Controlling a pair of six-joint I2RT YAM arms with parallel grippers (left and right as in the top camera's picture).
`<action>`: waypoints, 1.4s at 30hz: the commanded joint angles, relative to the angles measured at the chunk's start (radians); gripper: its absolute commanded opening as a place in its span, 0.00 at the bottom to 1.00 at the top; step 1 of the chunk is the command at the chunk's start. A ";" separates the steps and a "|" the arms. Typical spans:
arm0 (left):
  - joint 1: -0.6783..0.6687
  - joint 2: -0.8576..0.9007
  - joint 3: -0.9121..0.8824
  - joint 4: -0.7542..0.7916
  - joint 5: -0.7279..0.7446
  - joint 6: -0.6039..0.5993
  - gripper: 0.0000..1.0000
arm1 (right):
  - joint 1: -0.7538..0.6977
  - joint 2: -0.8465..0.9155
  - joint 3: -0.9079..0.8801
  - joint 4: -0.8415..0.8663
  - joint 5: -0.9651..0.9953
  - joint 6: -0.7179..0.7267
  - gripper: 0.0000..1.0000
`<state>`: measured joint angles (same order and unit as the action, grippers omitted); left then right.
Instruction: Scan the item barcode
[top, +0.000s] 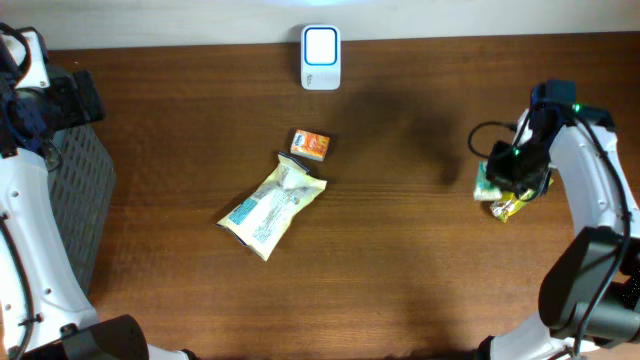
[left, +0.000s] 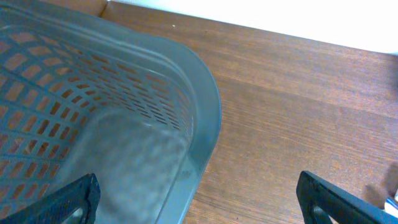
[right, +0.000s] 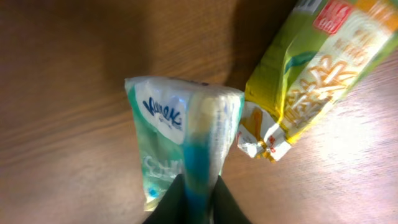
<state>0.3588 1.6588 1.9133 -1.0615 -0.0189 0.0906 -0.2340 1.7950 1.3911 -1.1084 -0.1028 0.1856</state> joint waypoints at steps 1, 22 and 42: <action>0.004 -0.017 0.006 0.001 -0.004 0.016 0.99 | -0.002 -0.004 -0.053 0.036 -0.013 -0.027 0.59; 0.004 -0.017 0.006 0.001 -0.004 0.016 0.99 | 0.473 0.045 0.295 0.118 -0.259 -0.080 0.72; 0.004 -0.017 0.006 0.002 -0.004 0.016 0.99 | 0.652 0.618 0.774 0.163 -0.151 -0.172 0.49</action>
<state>0.3588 1.6588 1.9133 -1.0611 -0.0189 0.0906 0.4057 2.3508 2.1490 -0.9516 -0.2619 0.0395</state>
